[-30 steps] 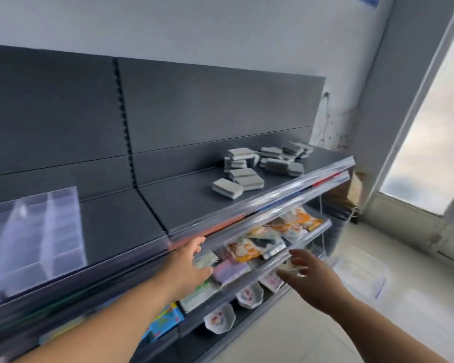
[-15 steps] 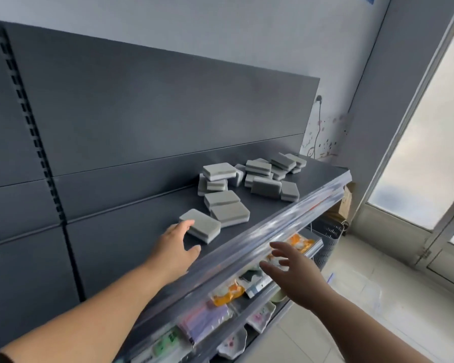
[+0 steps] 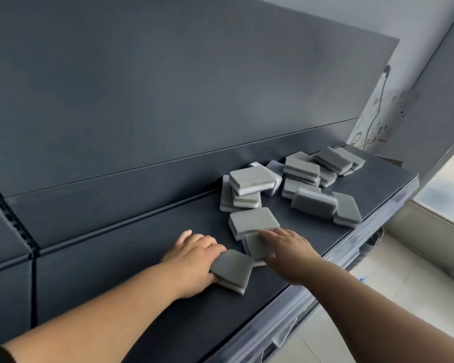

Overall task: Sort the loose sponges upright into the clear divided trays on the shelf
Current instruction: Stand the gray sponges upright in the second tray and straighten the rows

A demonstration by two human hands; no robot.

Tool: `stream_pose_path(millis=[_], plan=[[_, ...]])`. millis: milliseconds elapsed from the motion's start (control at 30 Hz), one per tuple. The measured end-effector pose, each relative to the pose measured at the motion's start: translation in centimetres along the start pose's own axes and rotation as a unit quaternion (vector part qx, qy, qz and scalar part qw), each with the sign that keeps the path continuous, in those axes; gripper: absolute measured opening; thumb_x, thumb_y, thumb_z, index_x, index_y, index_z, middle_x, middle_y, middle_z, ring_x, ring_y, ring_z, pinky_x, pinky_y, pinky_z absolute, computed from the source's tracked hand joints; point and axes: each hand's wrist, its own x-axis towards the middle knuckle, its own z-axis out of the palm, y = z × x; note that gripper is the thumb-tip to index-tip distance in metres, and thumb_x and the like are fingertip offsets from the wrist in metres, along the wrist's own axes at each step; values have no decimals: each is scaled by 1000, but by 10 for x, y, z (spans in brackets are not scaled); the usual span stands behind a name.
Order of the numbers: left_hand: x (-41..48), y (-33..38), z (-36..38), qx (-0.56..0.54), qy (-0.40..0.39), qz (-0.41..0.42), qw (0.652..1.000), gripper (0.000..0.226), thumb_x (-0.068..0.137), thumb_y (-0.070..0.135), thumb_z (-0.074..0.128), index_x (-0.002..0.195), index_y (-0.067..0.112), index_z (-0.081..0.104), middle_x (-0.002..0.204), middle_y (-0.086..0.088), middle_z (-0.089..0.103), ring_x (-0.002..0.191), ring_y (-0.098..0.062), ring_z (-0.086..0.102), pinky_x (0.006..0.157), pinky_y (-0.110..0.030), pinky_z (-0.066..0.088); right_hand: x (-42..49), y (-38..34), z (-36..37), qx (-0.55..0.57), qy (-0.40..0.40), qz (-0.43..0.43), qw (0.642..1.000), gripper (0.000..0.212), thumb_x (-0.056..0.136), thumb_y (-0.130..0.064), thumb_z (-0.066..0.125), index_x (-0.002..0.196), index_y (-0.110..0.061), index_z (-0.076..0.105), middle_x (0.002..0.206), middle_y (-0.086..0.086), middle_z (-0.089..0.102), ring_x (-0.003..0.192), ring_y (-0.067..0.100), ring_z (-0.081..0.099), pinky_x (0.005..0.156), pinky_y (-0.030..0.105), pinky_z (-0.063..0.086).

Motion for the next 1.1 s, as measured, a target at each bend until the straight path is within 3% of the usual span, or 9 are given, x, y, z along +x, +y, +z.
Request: stream_pose_path(millis=[100, 167, 233, 367, 533, 667, 833, 967, 1100], plan=[[1, 2, -1, 5, 13, -25, 1000, 53, 83, 46, 61, 129, 30, 42, 132, 9, 41, 134, -12, 27, 120, -36, -3, 7, 0, -3, -43, -9, 13, 999, 64, 83, -45, 60, 141, -30, 37, 138, -1, 42, 127, 25, 36, 106, 34, 32], [-2, 2, 1, -15, 18, -52, 998, 50, 78, 52, 63, 117, 26, 44, 124, 8, 45, 125, -14, 36, 118, -34, 13, 8, 0, -3, -31, -4, 22, 999, 61, 78, -48, 64, 131, -27, 45, 129, 0, 46, 120, 25, 40, 100, 33, 37], [-11, 5, 2, -67, 25, -100, 992, 48, 74, 53, 65, 103, 26, 39, 115, 8, 47, 111, -16, 44, 97, -28, 35, 6, 0, -2, 9, 7, 23, 1000, 55, 72, -46, 68, 118, -25, 47, 117, -1, 50, 110, 23, 46, 89, 31, 42], [-40, 20, -5, -188, 70, -222, 954, 60, 66, 55, 73, 100, 25, 33, 100, 8, 52, 87, -16, 55, 66, -29, 46, -8, -4, -5, 91, 34, 23, 995, 53, 63, -44, 73, 98, -24, 39, 90, -3, 58, 82, 20, 57, 66, 33, 49], [-89, 49, -15, -326, 195, -282, 881, 75, 68, 67, 67, 125, 31, 33, 109, 9, 54, 97, -15, 57, 78, -30, 49, -41, -12, -20, 275, 90, -37, 956, 73, 60, -46, 84, 116, -32, 40, 100, -4, 57, 89, 18, 56, 71, 28, 44], [-134, 87, -14, -414, 293, -310, 805, 43, 89, 55, 48, 120, 25, 51, 104, 10, 62, 94, -9, 59, 79, -29, 48, -80, -19, -24, 386, 58, -89, 917, 39, 79, -53, 67, 103, -27, 50, 94, -4, 60, 83, 13, 56, 66, 29, 44], [-192, 124, -3, -507, 376, -352, 692, 16, 90, 35, 60, 103, 28, 55, 102, 4, 65, 89, -16, 61, 68, -29, 46, -126, -31, -19, 477, -16, -150, 866, 29, 89, -50, 55, 93, -22, 62, 86, -1, 62, 75, 15, 55, 61, 28, 43], [-250, 136, 2, -503, 393, -359, 681, 41, 91, 15, 57, 121, 42, 48, 106, 5, 64, 93, -18, 62, 72, -30, 46, -145, -55, -4, 524, -75, -176, 830, 25, 86, -47, 63, 105, -31, 61, 98, -3, 66, 89, 19, 61, 72, 36, 52], [-304, 137, 10, -504, 402, -387, 659, 47, 91, 10, 54, 118, 48, 50, 107, 6, 63, 97, -19, 62, 74, -33, 51, -168, -95, 10, 540, -125, -210, 805, 23, 88, -42, 62, 107, -29, 61, 98, -8, 67, 88, 13, 61, 64, 27, 48]])
